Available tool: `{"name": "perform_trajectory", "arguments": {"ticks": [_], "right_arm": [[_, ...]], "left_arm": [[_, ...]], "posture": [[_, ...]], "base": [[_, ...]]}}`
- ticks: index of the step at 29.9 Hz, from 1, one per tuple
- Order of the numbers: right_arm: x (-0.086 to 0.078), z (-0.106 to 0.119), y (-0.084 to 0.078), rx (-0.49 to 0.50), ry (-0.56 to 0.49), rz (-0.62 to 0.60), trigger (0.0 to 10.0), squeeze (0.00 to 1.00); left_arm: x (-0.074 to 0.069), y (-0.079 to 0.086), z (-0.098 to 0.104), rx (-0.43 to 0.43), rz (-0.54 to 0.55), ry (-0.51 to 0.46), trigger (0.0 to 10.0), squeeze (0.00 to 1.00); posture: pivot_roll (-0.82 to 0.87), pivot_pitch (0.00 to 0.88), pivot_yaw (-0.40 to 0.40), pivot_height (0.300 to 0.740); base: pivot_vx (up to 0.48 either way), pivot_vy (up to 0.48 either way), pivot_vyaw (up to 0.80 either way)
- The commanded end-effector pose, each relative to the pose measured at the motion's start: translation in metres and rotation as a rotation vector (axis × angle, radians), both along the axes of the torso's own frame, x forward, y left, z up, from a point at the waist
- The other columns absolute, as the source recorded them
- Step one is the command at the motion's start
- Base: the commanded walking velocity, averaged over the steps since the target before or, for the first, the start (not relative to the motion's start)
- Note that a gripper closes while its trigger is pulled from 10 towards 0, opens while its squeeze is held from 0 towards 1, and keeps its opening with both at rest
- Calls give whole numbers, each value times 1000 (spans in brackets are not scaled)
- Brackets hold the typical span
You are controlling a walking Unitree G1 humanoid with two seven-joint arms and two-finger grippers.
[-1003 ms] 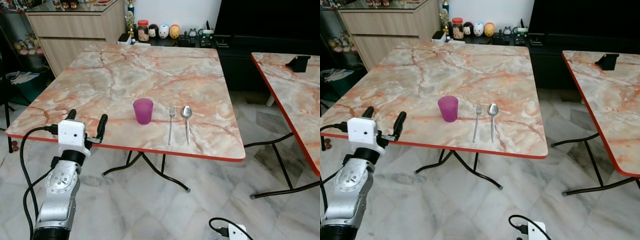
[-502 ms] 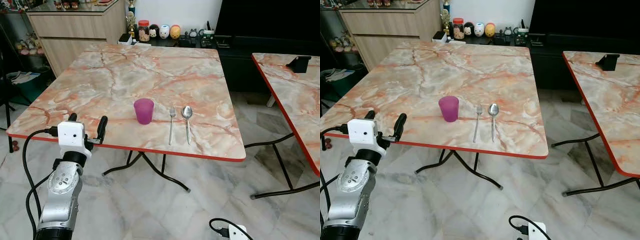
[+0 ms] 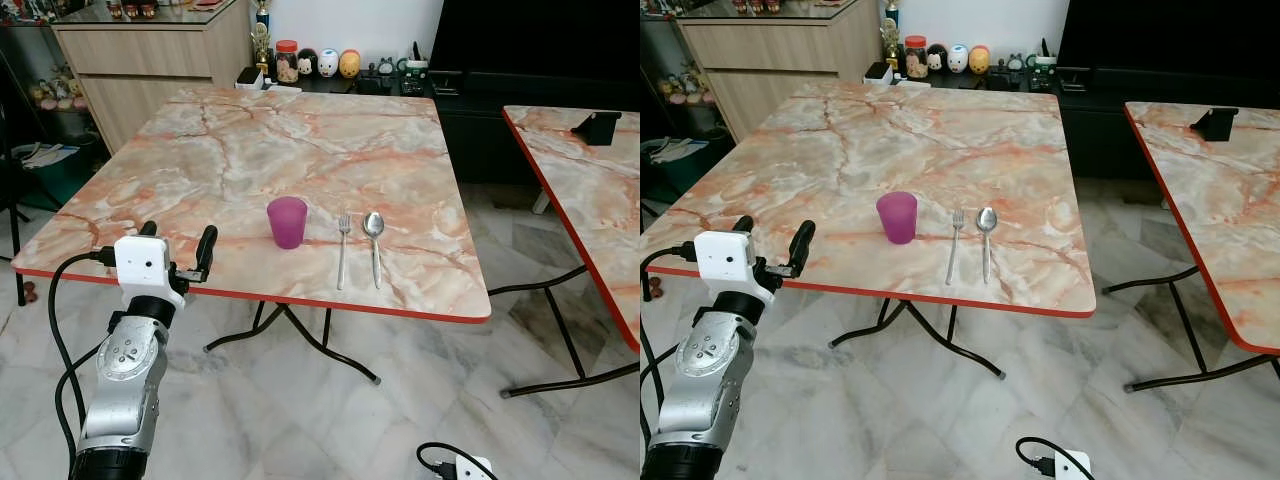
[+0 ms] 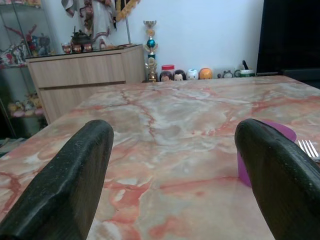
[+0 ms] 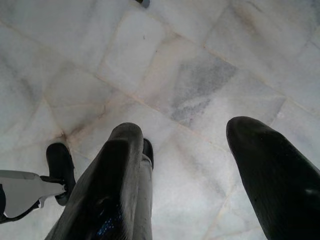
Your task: Setting the table
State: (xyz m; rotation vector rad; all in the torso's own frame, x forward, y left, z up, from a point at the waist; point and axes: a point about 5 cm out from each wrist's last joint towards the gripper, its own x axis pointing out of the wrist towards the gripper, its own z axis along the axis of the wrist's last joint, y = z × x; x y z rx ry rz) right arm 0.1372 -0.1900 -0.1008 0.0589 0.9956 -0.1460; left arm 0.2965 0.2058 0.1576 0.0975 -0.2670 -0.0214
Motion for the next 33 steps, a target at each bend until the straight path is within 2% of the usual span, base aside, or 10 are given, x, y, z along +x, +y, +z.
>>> {"name": "perform_trajectory", "arguments": {"ticks": [1,6,12,20,23,27,33], "right_arm": [[5,1,1,8,-14,-10,10000,0],[16,6,0,6,-52,-12,10000,0],[30,10,13,7,-73,6,10000,0],[23,8,5,3,-52,-4,10000,0],[20,8,-1,6,-52,-12,10000,0],[17,8,-8,-3,-62,-17,10000,0],[16,8,-9,-4,-64,-14,10000,0]], "left_arm": [[1,1,2,-8,-4,7,10000,0],[1,2,3,-12,0,8,10000,0],[1,3,3,-16,2,4,10000,0],[2,4,6,-22,2,-1,10000,0],[2,4,6,-24,4,-3,10000,0],[2,5,6,-26,4,-4,10000,0],[2,4,7,-30,1,-5,10000,0]], "posture": [[43,0,-12,740],[47,0,-14,740],[47,0,-14,740],[47,0,-14,740],[47,0,-14,740],[46,0,-15,740],[46,0,-16,740]], "base": [[0,0,-756],[0,0,-145],[0,0,0],[0,0,0],[0,0,-688],[263,0,-172],[276,0,0]]}}
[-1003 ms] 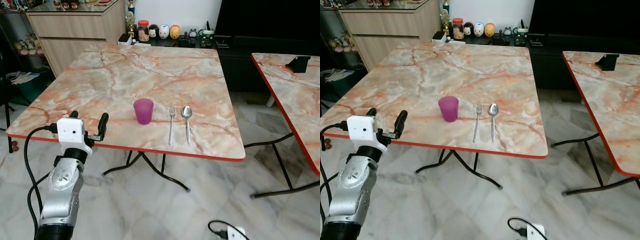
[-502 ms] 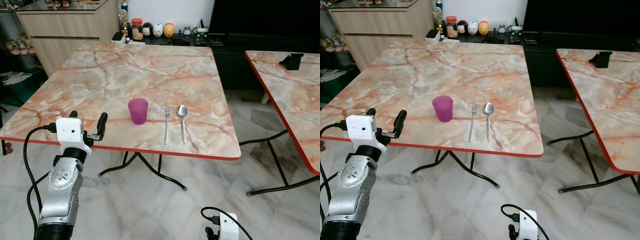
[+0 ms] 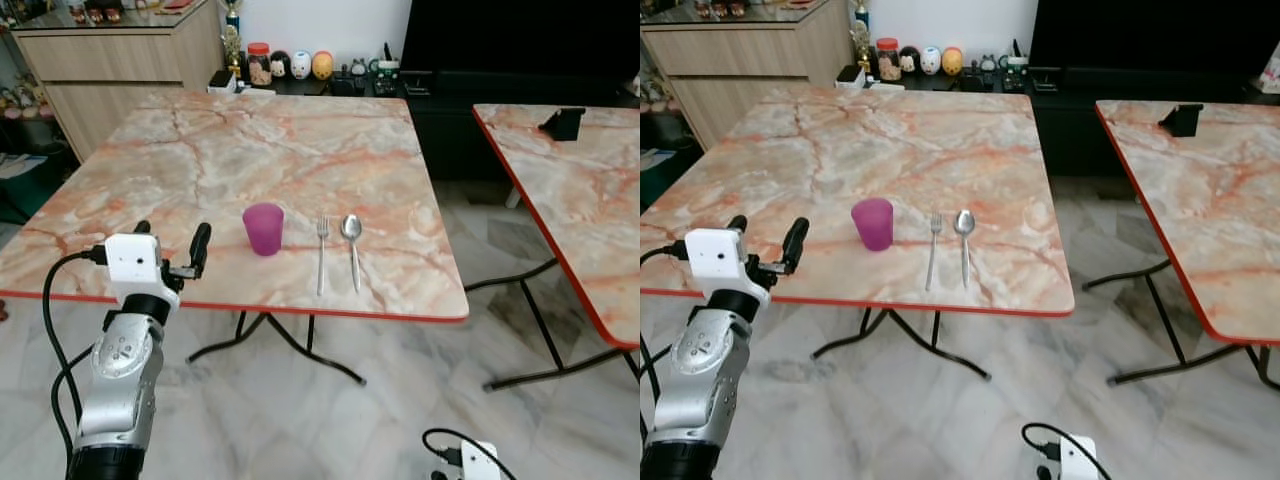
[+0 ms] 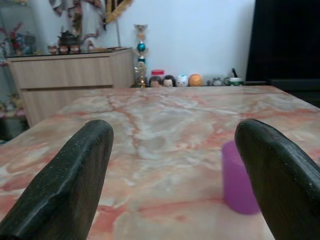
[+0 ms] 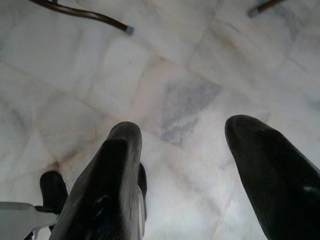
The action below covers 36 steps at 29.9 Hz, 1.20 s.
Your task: Setting the table
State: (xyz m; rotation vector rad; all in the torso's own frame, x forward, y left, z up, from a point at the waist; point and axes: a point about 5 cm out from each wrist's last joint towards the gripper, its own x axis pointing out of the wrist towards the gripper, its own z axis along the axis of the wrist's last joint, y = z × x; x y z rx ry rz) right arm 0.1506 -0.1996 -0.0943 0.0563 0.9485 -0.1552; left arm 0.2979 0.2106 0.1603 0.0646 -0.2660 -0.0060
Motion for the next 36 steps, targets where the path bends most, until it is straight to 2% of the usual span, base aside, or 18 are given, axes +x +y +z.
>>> {"name": "perform_trajectory", "arguments": {"ticks": [1,13,25,27,30,33,35,36], "right_arm": [[3,1,0,7,-18,-7,10000,0],[9,1,13,11,-9,10,10000,0],[14,3,13,12,5,15,10000,0],[17,4,12,11,5,16,10000,0],[19,4,12,12,10,18,10000,0],[17,4,12,13,13,20,10000,0],[16,3,13,15,15,22,10000,0],[16,3,13,16,16,23,10000,0]], "left_arm": [[1,0,4,5,-10,-6,10000,0],[0,0,5,2,-12,-9,10000,0],[5,-1,12,-46,-55,-3,10000,0],[9,-2,16,-80,-95,18,10000,0],[17,-2,16,-81,-146,104,10000,0],[23,-5,20,-87,-200,148,10000,0],[28,-7,24,-60,-220,166,10000,0],[32,-11,26,-102,-237,192,10000,0]], "posture": [[46,0,-16,740],[45,0,-16,740],[48,0,-14,740],[48,0,-14,740],[48,0,-13,740],[53,0,-13,740],[54,0,-12,740],[54,0,-11,740]], "base": [[277,0,0],[275,0,0],[0,0,0],[0,0,0],[0,0,0],[0,0,0],[0,0,0],[0,0,0]]}}
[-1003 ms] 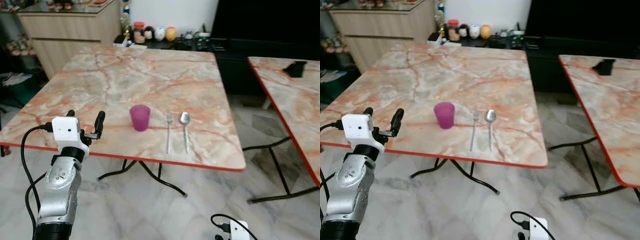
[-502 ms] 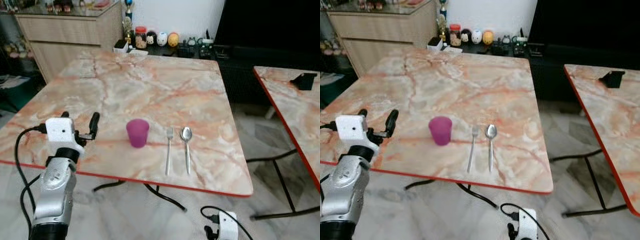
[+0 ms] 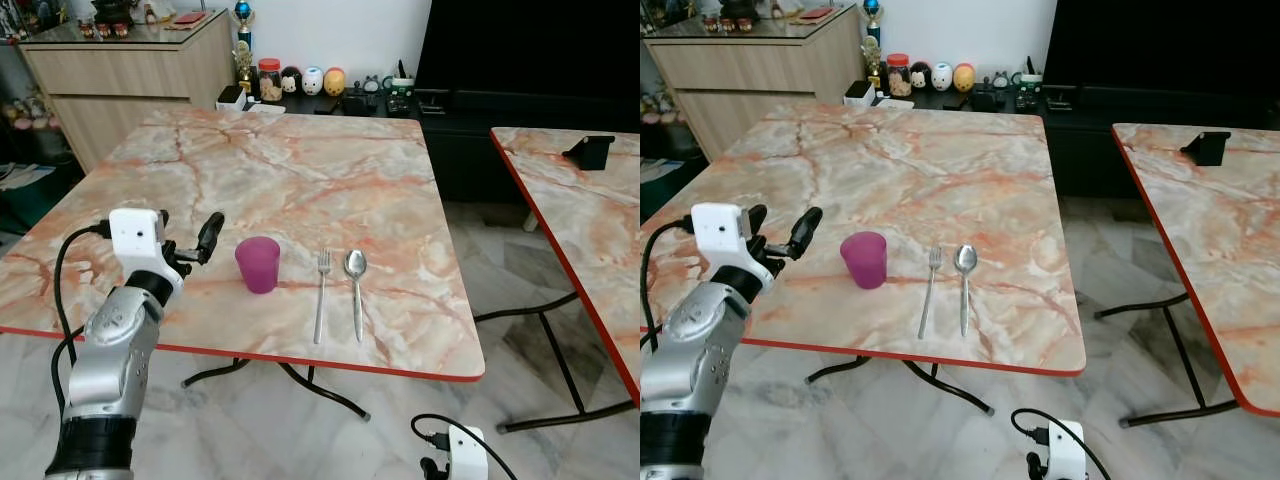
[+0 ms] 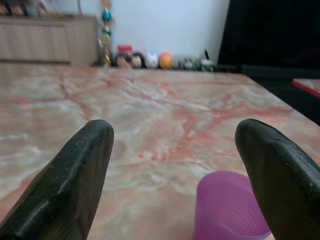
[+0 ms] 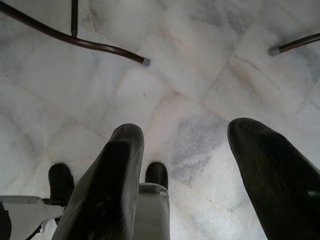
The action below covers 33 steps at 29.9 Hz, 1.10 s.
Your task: Setting the table
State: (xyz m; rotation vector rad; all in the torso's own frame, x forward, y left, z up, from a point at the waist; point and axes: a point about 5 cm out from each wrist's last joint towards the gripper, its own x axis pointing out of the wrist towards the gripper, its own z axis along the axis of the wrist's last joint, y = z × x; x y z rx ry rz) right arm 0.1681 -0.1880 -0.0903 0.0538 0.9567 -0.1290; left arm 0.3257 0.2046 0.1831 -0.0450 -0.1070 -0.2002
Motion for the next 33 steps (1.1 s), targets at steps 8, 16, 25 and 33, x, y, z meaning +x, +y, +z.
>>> {"name": "perform_trajectory", "arguments": {"ticks": [8,16,25,33], "right_arm": [[-1,-1,2,7,14,4,10000,0],[-3,-2,2,6,19,2,10000,0],[-3,-2,3,10,19,8,10000,0],[-3,-2,4,12,20,7,10000,0]], "left_arm": [[35,-7,12,-205,67,179,10000,0],[37,-11,-12,-163,30,383,10000,0],[34,-10,-17,-180,41,455,10000,0],[34,-10,-13,-179,13,455,10000,0]], "posture": [[53,2,-10,740],[50,5,-5,740],[55,8,-7,740],[57,7,-6,740]], "base": [[0,0,0],[0,0,0],[0,0,0],[0,0,0]]}}
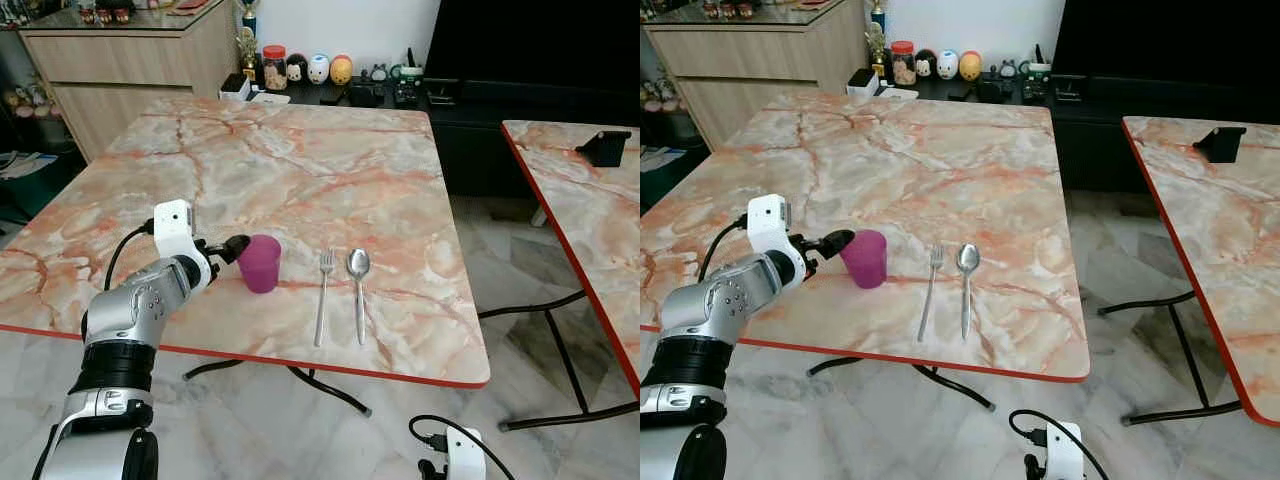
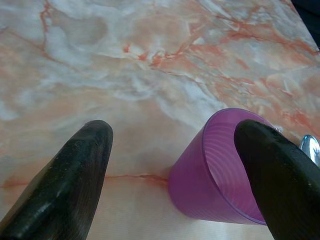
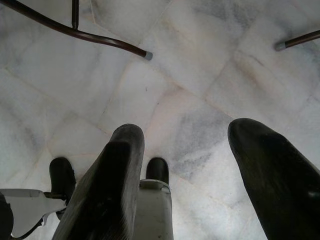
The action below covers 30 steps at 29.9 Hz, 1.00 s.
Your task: Setting the table
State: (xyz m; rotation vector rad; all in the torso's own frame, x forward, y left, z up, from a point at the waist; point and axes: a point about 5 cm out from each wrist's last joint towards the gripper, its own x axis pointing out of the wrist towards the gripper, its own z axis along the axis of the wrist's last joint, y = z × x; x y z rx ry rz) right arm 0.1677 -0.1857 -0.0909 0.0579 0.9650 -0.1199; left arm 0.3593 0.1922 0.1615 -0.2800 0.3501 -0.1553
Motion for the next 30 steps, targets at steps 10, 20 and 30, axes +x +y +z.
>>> {"name": "perform_trajectory", "arguments": {"ticks": [10,20,30], "right_arm": [[-3,-1,2,5,12,0,10000,0],[-3,-2,3,6,14,-1,10000,0],[-4,-2,3,6,14,-1,10000,0]], "left_arm": [[2,-1,12,80,4,-38,10000,0],[3,-7,14,144,-27,-50,10000,0],[1,-10,11,151,-36,-37,10000,0]], "posture": [[55,6,-5,740],[54,7,-4,740],[51,5,-4,740]], "base": [[0,0,0],[0,0,0],[0,0,0]]}}
